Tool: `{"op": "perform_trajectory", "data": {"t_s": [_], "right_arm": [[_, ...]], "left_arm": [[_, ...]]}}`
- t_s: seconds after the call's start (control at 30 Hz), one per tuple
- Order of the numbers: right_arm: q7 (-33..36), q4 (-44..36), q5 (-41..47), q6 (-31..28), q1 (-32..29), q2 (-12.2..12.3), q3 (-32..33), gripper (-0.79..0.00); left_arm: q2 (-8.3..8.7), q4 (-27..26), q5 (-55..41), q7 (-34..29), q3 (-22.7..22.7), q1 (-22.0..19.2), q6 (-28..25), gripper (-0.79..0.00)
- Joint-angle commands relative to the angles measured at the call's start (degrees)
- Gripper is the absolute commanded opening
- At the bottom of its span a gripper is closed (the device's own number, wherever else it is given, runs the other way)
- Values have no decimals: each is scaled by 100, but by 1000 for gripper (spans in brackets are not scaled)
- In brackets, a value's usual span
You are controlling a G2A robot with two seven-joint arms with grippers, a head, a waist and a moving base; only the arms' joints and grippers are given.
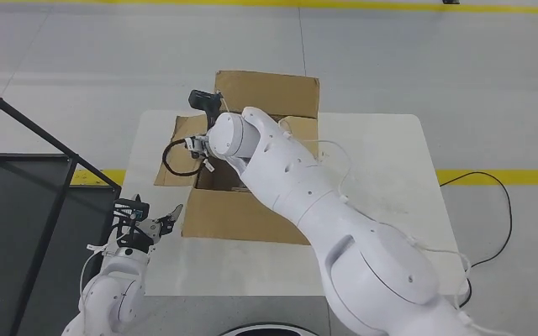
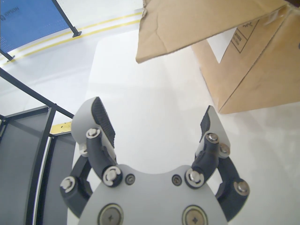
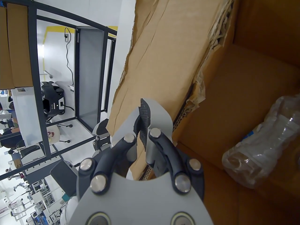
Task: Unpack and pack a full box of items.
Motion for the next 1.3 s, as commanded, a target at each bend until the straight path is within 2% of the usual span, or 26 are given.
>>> {"op": "perform_trajectory", "data": {"t_s": [0.0,0.27,0.57,0.97,1.13,1.17,1.2,1.23,1.27], "right_arm": [[-11,17,-11,-13,9,-1,30,-785],[-555,45,243,-970,-62,116,421,-785],[-564,-296,533,-2137,-338,484,994,-785],[-539,-318,549,-2176,-356,501,1020,-785],[-732,-852,548,-2848,-676,662,1260,-767],[-707,-953,535,-2935,-747,721,1333,-563],[-675,-1107,520,-3065,-826,784,1412,-425],[-632,-1259,516,-3181,-932,852,1502,-320],[-579,-1430,500,-3239,-1043,923,1593,0]], "left_arm": [[0,0,0,0,0,0,0,0],[0,0,0,0,0,0,0,0],[0,0,0,0,0,0,0,0],[0,0,0,0,0,0,0,0],[0,0,0,0,0,0,0,0],[0,0,0,0,0,0,0,0],[0,0,0,0,0,0,0,0],[0,0,0,0,0,0,0,0],[0,0,0,0,0,0,0,0]]}}
